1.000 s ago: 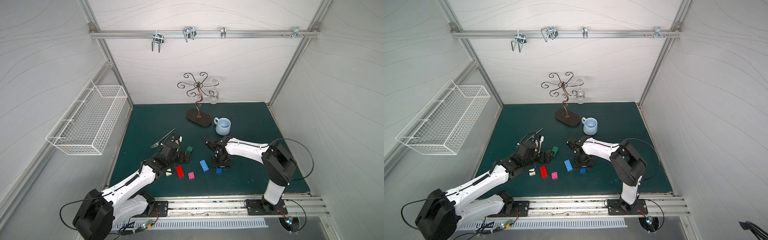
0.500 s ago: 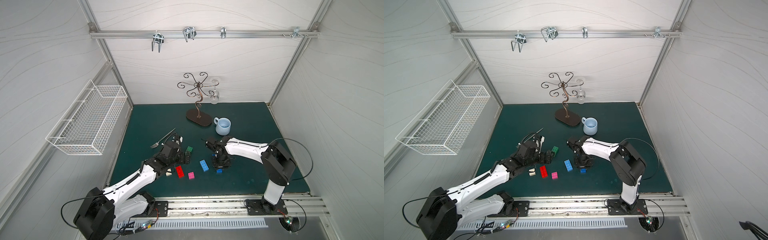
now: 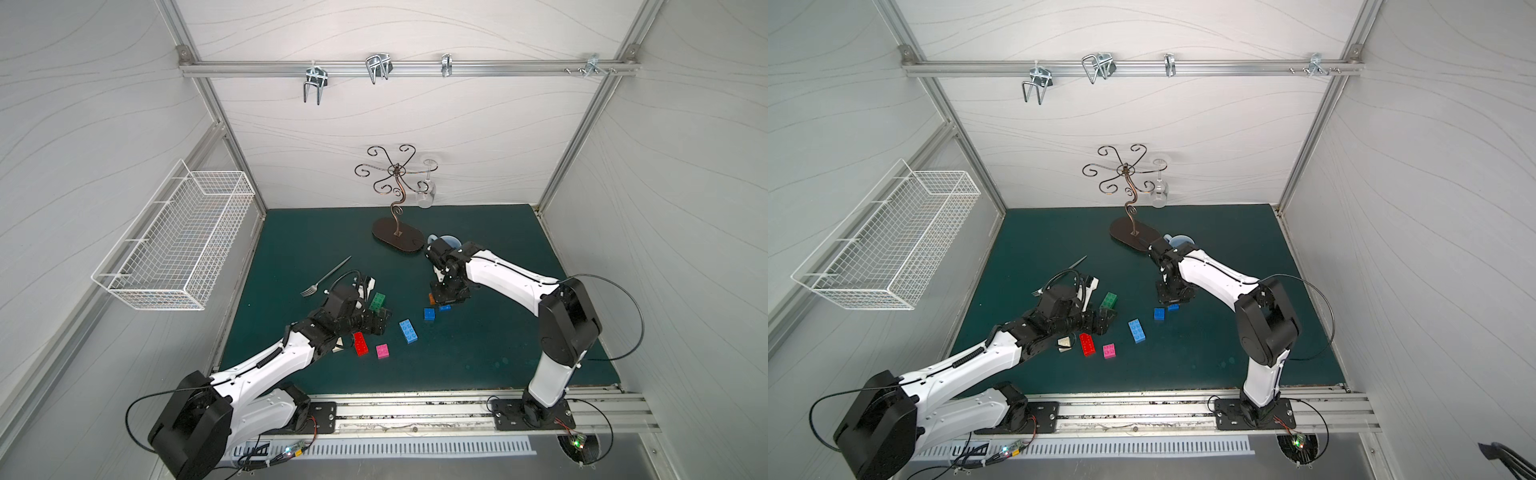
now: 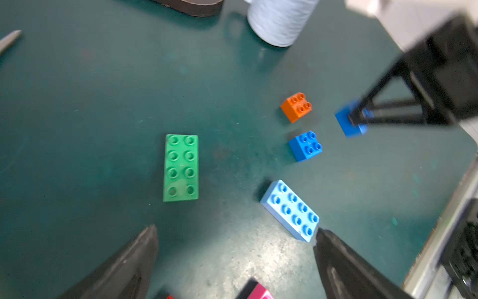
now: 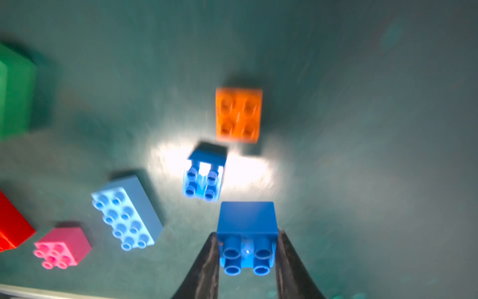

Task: Assemble a spoon with lego
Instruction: Pick up the lego brick from the center of the board, then assemble the lego brick with the lego brick.

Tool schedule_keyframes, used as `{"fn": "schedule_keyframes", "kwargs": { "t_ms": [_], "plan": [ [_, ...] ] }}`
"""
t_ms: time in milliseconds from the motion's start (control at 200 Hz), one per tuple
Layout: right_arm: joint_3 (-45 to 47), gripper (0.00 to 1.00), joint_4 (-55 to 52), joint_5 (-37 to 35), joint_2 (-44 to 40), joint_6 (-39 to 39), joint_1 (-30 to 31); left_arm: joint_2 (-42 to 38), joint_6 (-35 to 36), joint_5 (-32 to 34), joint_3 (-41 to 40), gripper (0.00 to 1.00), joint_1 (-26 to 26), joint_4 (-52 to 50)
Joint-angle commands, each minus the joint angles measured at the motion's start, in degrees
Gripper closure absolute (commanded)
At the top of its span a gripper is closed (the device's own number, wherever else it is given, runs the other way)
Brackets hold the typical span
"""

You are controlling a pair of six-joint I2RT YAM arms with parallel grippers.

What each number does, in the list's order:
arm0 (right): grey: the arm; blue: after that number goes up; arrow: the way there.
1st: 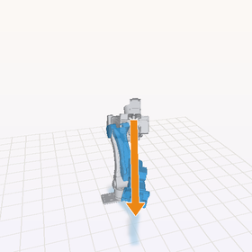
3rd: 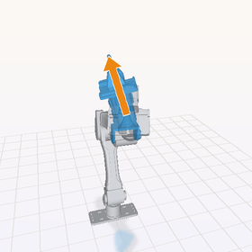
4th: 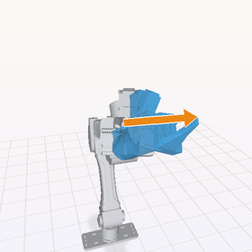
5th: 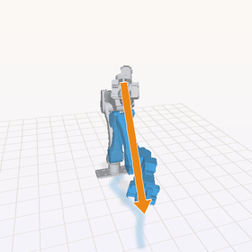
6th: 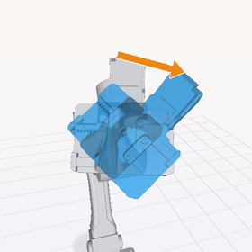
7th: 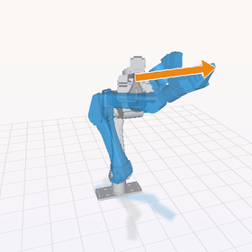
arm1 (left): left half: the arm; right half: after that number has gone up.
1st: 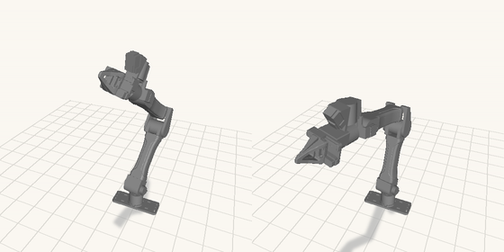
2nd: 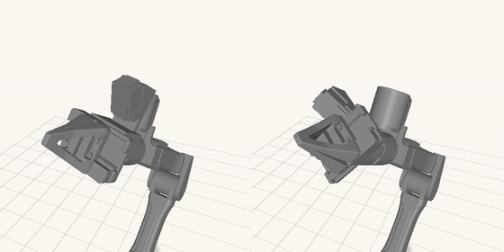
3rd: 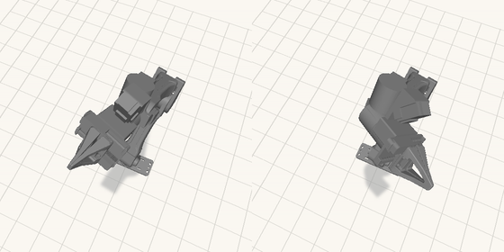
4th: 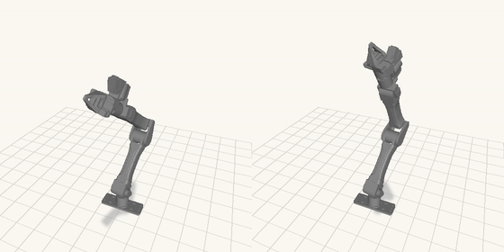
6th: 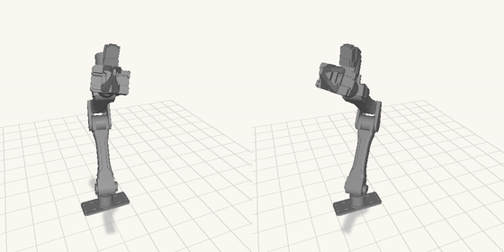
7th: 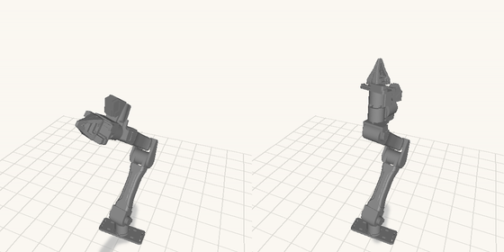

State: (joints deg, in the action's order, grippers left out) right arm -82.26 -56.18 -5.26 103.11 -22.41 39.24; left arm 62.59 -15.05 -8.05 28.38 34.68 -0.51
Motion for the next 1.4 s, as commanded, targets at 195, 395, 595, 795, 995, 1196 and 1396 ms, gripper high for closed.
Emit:
{"fn": "schedule_keyframes", "kwargs": {
  "t_ms": [195,395,595,795,995,1196,1396],
  "plan": [
    [-9.96,0.73,-1.26,0.49,9.10,9.61,-2.57,2.66,3.71,-5.12,0.25,0.00,0.54,6.35],
    [-11.67,0.73,-1.22,1.65,12.08,8.18,-2.68,5.20,3.95,-4.90,0.84,0.00,0.48,6.23],
    [-10.78,0.73,-0.34,2.55,13.00,7.78,-2.72,6.02,3.93,-4.60,0.76,0.00,0.54,6.74],
    [-10.22,0.73,-0.17,3.76,14.13,6.77,-2.70,6.79,3.80,-4.52,0.86,0.00,0.53,6.80],
    [-9.41,0.73,0.41,4.29,15.04,5.97,-2.61,6.91,3.83,-4.16,0.79,0.00,0.49,6.74],
    [-8.80,0.73,0.46,4.56,15.19,4.62,-2.36,6.68,3.81,-3.59,0.80,0.00,0.56,6.58],
    [-7.70,0.73,1.14,4.16,14.48,2.13,-1.76,6.68,3.80,-3.22,0.79,0.00,0.50,6.31]
  ]
}}
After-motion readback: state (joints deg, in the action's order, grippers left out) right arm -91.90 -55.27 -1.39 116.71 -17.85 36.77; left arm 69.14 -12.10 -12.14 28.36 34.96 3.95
